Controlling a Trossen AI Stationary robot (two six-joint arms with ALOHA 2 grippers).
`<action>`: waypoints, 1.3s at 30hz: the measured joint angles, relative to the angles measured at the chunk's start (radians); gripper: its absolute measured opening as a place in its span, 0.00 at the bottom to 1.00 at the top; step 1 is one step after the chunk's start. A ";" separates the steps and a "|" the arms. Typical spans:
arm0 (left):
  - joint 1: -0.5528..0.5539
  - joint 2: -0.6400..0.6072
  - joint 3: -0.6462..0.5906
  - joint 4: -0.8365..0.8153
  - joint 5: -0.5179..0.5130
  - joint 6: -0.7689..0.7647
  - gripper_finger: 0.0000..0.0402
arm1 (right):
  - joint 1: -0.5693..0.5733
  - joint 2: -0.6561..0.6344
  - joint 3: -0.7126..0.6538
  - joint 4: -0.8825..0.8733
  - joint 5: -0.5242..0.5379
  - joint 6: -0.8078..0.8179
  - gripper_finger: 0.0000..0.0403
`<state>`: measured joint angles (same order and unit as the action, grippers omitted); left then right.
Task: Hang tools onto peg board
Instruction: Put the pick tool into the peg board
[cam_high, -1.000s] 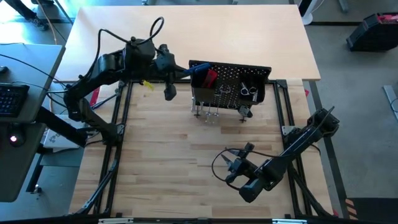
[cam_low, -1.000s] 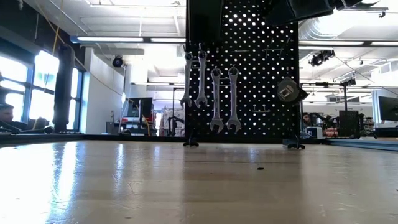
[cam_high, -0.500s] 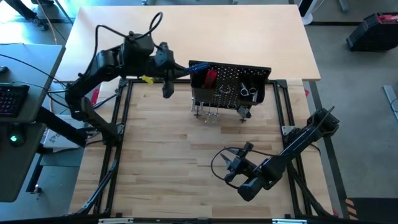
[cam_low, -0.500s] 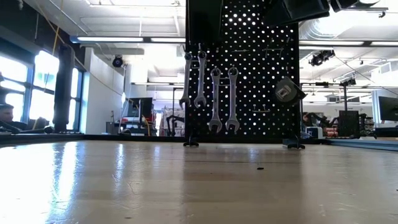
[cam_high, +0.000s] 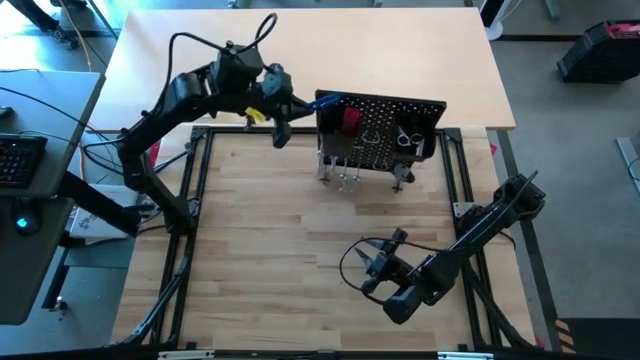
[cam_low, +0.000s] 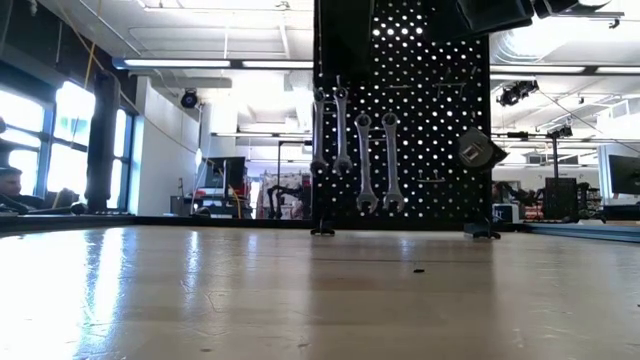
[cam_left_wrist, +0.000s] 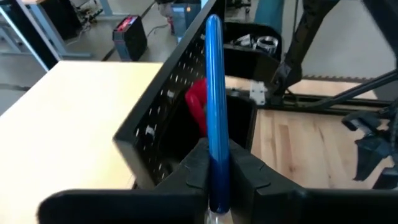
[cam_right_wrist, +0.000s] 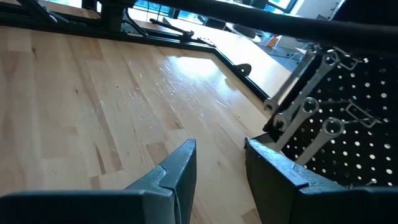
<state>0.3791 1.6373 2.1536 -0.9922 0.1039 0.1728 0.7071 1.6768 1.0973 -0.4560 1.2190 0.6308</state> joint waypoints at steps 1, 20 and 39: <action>0.001 -0.002 -0.001 -0.001 -0.004 0.001 0.06 | 0.000 0.000 0.000 -0.002 -0.001 0.000 0.32; -0.026 -0.017 0.026 0.028 -0.139 0.088 0.02 | -0.007 0.006 -0.001 -0.009 -0.007 0.000 0.32; -0.065 0.038 0.108 -0.089 -0.227 0.132 0.02 | -0.035 0.012 -0.001 -0.007 -0.028 -0.002 0.32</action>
<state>0.3144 1.6750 2.2620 -1.0814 -0.1232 0.3048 0.6716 1.6886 1.0966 -0.4632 1.1909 0.6292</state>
